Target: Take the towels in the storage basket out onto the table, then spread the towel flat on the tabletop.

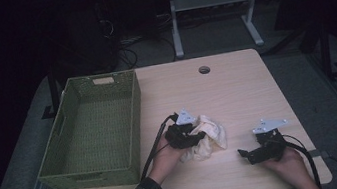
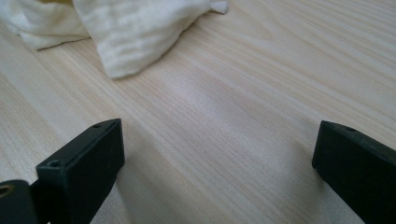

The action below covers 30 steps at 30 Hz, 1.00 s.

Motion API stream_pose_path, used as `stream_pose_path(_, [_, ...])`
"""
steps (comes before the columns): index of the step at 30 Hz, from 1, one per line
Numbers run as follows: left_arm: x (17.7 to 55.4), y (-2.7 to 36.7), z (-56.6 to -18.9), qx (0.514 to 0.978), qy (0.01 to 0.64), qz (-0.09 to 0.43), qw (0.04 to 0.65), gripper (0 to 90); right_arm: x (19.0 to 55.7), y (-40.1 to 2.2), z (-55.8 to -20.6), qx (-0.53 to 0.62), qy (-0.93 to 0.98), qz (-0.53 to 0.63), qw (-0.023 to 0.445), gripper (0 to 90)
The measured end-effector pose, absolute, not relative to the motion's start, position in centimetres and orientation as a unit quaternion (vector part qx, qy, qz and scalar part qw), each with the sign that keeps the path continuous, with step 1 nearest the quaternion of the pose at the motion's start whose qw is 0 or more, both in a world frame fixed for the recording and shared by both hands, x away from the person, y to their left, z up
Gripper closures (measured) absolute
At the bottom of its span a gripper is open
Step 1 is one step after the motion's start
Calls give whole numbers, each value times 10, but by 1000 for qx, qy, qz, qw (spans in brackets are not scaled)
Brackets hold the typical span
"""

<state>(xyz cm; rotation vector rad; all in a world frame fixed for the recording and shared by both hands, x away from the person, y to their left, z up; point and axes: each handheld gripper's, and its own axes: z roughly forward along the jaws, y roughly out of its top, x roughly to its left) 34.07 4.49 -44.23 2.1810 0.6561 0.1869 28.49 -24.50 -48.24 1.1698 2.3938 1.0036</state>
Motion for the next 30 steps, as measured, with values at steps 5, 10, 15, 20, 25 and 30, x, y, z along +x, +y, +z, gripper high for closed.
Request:
stream_pose_path(5, [342, 42, -449, 873, 255, 72, 409, 602, 285, -245, -482, 406, 832, 349, 147, 19])
stream_pose_path(10, [339, 43, -449, 876, 248, 80, 406, 422, 285, -245, -482, 406, 832, 349, 148, 19])
stream_pose_path(15, [336, 51, -441, 874, 246, 93, 409, 346, 285, -245, -482, 405, 832, 349, 149, 19])
stream_pose_path(20, [329, 60, -433, 869, 252, 97, 415, 331, 284, -245, -483, 405, 832, 349, 149, 18])
stream_pose_path(25, [322, 72, -429, 866, 259, 107, 413, 331, 284, -245, -482, 401, 834, 350, 144, 21])
stream_pose_path(30, [315, 83, -428, 865, 272, 112, 407, 337, 283, -243, -476, 394, 841, 345, 135, 178])
